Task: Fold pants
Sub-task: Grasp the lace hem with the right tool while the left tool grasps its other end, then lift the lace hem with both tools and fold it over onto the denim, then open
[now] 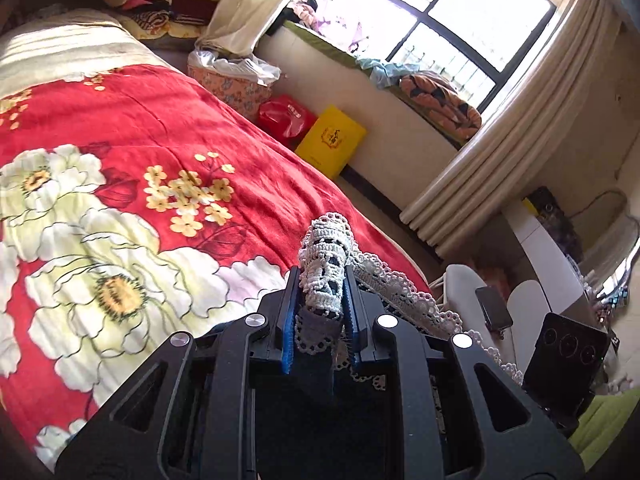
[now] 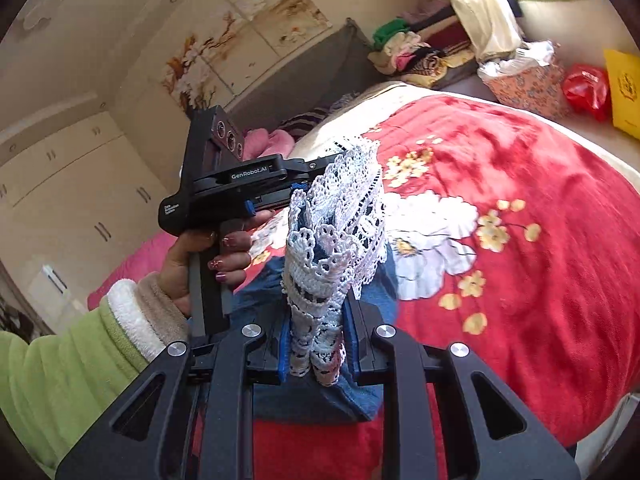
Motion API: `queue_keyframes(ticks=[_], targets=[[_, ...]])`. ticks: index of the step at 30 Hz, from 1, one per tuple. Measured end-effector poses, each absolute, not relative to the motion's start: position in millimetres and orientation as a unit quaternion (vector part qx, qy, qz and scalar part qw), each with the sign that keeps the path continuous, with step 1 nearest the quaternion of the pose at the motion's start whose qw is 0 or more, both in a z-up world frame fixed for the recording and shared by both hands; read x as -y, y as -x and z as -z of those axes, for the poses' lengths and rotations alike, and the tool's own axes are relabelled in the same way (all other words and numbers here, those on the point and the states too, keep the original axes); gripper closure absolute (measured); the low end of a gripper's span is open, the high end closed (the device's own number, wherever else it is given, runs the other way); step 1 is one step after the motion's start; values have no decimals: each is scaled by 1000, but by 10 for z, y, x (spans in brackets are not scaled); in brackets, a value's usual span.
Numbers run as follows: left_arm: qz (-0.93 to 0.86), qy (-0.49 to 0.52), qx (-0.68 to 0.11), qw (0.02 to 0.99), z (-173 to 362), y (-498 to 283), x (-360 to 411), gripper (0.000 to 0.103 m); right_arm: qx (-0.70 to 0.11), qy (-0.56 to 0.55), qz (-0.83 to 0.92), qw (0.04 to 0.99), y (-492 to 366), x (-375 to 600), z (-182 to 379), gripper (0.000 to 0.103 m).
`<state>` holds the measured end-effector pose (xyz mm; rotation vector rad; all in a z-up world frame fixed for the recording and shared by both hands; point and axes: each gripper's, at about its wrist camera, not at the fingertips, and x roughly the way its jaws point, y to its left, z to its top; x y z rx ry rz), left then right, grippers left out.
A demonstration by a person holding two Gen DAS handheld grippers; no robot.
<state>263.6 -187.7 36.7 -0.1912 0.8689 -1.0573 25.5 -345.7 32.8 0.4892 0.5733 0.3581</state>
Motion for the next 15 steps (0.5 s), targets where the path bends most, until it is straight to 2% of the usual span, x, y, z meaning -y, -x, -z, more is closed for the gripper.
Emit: queue_keyframes(ticks=[7,10,12,13,15], targets=[[445,135,-408,785,-144,-2498,1211,90,-332,-173,-214,902,-434,2722,-138,83],[415,144,-423,793,38,-2447,1065,85,-358,-152,-222,894,-484,2524,25,83],[387,146,-429,803,88,-2395,976,70,-368,-134,-225,892,-485,2420,107,83],[383,151,-430,803,99,-2372,935,67,-373,-124,-227,891,-486,2369,135,83],[368,168,-433,806,104,-2318,811,38,-376,-107,-231,891,-463,2290,171,81]])
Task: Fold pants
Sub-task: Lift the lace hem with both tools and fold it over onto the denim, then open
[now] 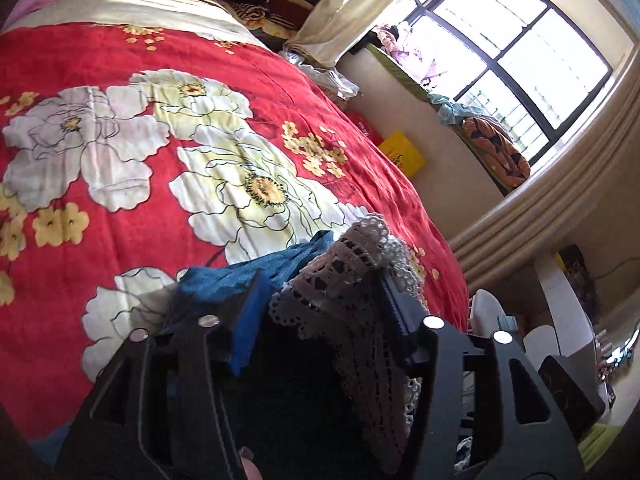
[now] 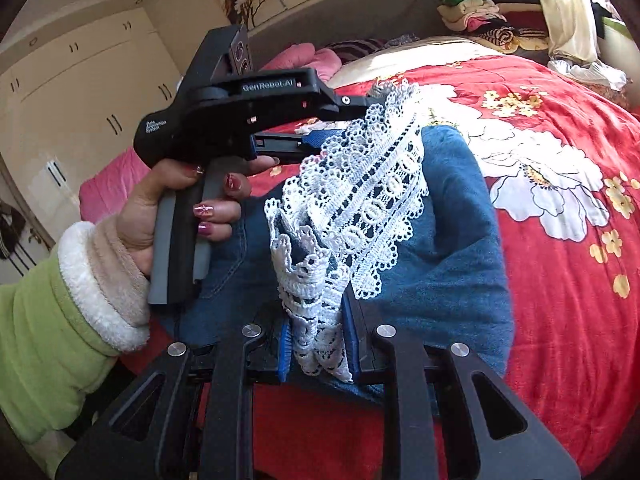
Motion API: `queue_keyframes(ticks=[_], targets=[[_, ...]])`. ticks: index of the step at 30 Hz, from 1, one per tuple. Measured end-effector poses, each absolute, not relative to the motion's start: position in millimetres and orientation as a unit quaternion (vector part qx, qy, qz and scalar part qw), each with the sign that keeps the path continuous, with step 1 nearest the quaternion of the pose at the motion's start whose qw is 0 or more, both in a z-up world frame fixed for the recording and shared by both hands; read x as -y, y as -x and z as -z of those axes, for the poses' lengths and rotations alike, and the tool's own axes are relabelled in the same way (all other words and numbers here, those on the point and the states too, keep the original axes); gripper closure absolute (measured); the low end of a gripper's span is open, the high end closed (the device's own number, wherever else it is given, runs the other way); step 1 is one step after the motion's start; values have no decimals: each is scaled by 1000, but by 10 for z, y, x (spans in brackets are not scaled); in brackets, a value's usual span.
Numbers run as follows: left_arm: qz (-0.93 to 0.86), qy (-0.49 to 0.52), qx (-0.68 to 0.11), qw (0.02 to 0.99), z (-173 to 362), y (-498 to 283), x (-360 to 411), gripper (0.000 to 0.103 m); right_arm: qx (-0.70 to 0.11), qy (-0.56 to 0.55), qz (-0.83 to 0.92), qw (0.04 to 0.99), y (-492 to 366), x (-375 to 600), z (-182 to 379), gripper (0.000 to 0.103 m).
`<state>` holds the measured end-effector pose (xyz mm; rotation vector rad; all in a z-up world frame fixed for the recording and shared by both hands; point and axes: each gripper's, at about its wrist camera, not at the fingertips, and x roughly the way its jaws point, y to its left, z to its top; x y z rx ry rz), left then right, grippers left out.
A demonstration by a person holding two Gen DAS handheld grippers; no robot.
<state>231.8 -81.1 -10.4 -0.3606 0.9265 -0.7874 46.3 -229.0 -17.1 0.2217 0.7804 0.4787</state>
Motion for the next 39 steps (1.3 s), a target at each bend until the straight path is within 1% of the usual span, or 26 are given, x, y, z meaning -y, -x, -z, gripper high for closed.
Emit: queue_keyframes(ticks=[1,3,6,8,9,10,11,12,13,15,16,17,20,22,25,29,30,32,33,34,36,39], targets=[[369,182,-433,802,108,-2291,763,33,-378,-96,-232,891,-456,2247,183,81],[373,210,-435,792,102,-2237,673,17,-380,-70,-232,893,-440,2170,205,80],[375,259,-438,775,142,-2201,552,17,-388,-59,-238,888,-420,2104,257,79],[376,285,-441,763,177,-2225,503,17,-389,-57,-248,885,-400,2073,267,73],[369,281,-448,765,195,-2221,509,17,-386,-56,-255,885,-383,2062,253,66],[360,275,-454,767,217,-2235,527,17,-384,-58,-266,882,-379,2057,236,55],[354,272,-460,767,241,-2257,552,17,-382,-61,-277,879,-357,2055,218,52],[352,271,-465,766,270,-2279,573,27,-381,-65,-285,877,-341,2062,190,48],[347,264,-471,767,286,-2297,602,36,-380,-72,-291,875,-321,2093,161,47],[326,241,-480,778,321,-2324,642,77,-373,-104,-293,874,-303,2255,86,47],[325,240,-483,776,344,-2342,640,86,-366,-126,-291,875,-311,2378,45,47],[327,243,-485,774,361,-2349,628,88,-359,-151,-283,876,-345,2527,9,46],[340,252,-478,770,355,-2338,565,89,-356,-191,-234,884,-580,2910,-54,45],[352,269,-465,766,315,-2316,514,90,-365,-206,-206,884,-882,3106,-45,43],[366,287,-442,767,226,-2291,463,90,-397,-235,-194,866,-1410,3264,68,43],[361,309,-420,773,196,-2298,386,90,-452,-313,-206,809,-1935,3319,342,43],[353,313,-419,776,215,-2307,367,90,-463,-324,-211,798,-2018,3302,396,45],[327,304,-437,781,300,-2340,375,90,-468,-318,-210,797,-2082,3259,405,67],[308,293,-454,783,362,-2360,407,90,-472,-309,-211,798,-2093,3228,396,81],[297,287,-465,783,417,-2369,428,90,-472,-299,-207,803,-2096,3220,385,86],[297,293,-468,779,485,-2357,429,89,-470,-285,-203,810,-2093,3237,380,89],[294,294,-468,780,469,-2344,423,86,-466,-266,-194,821,-2074,3246,409,89]])
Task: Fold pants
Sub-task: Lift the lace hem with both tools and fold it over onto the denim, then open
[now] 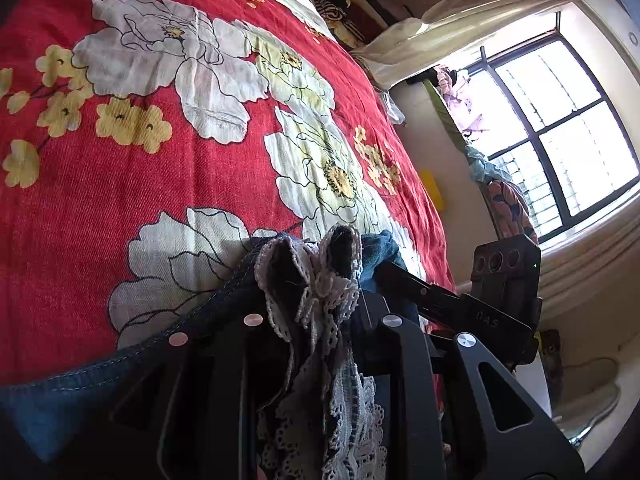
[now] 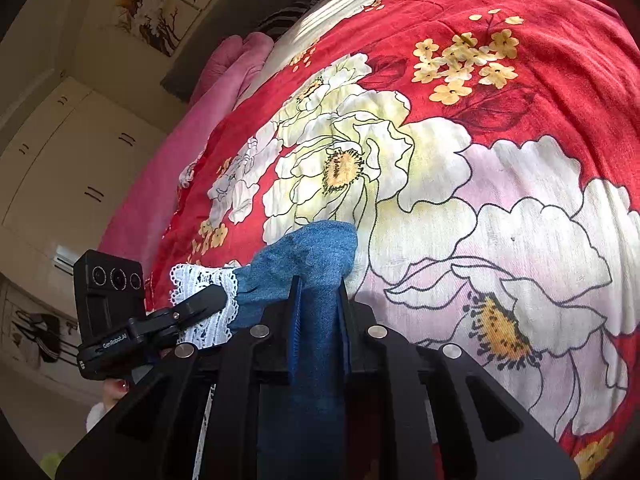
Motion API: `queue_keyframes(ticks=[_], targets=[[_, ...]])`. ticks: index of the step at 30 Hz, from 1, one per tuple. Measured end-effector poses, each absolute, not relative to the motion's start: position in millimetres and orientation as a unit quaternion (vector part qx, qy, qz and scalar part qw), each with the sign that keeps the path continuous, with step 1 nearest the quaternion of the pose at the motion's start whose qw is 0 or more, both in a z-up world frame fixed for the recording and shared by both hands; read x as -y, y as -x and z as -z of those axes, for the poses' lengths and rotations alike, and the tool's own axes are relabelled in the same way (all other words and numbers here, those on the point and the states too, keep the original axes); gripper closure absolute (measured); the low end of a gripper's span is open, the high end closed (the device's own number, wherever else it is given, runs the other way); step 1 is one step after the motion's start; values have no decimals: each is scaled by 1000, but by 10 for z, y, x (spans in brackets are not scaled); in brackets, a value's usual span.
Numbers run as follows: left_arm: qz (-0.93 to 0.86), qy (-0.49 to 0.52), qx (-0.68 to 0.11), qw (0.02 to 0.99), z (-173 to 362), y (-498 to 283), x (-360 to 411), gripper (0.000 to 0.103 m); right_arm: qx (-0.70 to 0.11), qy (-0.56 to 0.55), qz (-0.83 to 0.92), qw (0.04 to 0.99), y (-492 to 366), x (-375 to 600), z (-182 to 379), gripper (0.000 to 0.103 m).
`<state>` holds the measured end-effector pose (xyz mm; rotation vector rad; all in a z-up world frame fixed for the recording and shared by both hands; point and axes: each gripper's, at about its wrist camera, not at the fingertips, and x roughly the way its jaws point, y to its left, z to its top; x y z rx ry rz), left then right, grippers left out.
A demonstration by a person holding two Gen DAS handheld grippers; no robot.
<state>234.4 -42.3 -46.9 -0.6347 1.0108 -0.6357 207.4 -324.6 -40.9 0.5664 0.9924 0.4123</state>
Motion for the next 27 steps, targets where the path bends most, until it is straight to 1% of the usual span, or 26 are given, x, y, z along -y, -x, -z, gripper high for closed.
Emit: queue_keyframes(ticks=[2,4,5,6,7,8,9,11,12,14,15,16,20,27], targets=[[286,285,-468,786,451,-2329,432,84,-467,-245,-184,829,-2079,3200,453,90],[283,284,-466,788,417,-2291,426,79,-461,-244,-187,832,-2039,3197,424,86],[284,286,-464,789,382,-2253,412,69,-457,-244,-188,835,-2026,3208,394,83],[287,288,-460,789,347,-2232,396,57,-451,-242,-187,839,-1975,3229,342,77],[283,286,-458,793,305,-2188,369,51,-445,-239,-184,843,-1920,3246,290,67],[278,280,-454,799,267,-2147,345,47,-437,-237,-182,849,-1845,3276,237,61],[273,272,-449,806,224,-2093,329,46,-429,-236,-182,852,-1779,3299,189,54],[258,261,-442,819,181,-1995,294,44,-423,-228,-183,858,-1678,3303,117,54],[253,262,-439,822,168,-1944,272,41,-420,-222,-180,861,-1621,3304,87,54],[249,276,-433,821,167,-1866,212,40,-418,-217,-176,864,-1505,3312,47,51],[240,280,-433,823,172,-1830,181,39,-415,-217,-176,866,-1441,3319,28,48],[231,283,-431,825,181,-1810,150,39,-412,-217,-175,868,-1384,3319,11,46],[215,297,-443,818,207,-1729,73,39,-402,-209,-178,873,-1122,3282,-43,43],[236,301,-457,803,200,-1251,137,38,-394,-200,-181,878,-719,3285,-70,38]])
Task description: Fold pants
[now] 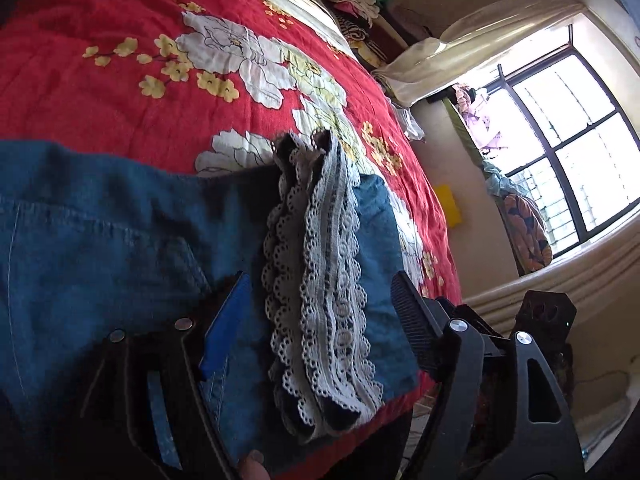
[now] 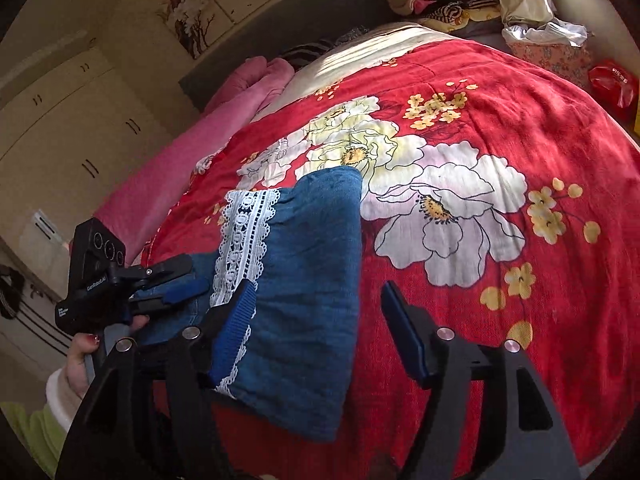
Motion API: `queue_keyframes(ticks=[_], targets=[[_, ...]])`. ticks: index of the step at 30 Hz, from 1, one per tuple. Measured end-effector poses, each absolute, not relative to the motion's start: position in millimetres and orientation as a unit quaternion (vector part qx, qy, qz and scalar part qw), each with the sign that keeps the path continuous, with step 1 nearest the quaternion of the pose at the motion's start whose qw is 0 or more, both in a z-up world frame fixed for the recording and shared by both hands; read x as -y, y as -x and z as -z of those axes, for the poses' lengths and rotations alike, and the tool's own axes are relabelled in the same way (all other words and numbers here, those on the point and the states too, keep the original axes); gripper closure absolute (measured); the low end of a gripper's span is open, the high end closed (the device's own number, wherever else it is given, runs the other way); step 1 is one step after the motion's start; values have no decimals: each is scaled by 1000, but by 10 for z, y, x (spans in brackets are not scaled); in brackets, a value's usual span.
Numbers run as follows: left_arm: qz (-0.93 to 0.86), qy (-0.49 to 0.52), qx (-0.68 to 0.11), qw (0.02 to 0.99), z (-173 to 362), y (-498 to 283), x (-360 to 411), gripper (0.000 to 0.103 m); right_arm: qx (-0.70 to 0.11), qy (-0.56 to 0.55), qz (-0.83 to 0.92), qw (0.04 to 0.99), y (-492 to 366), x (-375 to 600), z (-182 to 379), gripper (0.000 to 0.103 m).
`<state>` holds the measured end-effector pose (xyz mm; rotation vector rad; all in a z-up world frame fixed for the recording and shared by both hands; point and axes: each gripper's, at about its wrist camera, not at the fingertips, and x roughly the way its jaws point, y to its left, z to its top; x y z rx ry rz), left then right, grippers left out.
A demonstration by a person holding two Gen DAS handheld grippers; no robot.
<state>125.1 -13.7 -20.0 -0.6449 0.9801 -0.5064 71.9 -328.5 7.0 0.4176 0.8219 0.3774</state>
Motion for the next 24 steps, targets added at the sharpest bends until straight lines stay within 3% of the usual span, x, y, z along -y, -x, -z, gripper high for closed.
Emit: queue_keyframes(ticks=[15,16,20,21,23,24], targets=[[213,310,-502,778,389,-686,368,38,-423,-215,-209,855,-414,3202,189,36],[212,311,-504,778,385,-705,387,41,-425,-217,-214,853,-413,3193,204,36],[203,306,-506,780,379,-739,459,80,-442,-242,-225,834,-458,3190,303,38],[199,310,-506,780,395,-733,453,82,-446,-251,-232,827,-476,3186,339,44],[194,322,-508,775,428,-715,443,86,-456,-256,-228,821,-504,3190,394,64],[193,327,-509,772,443,-693,424,87,-456,-246,-229,824,-504,3180,389,81]])
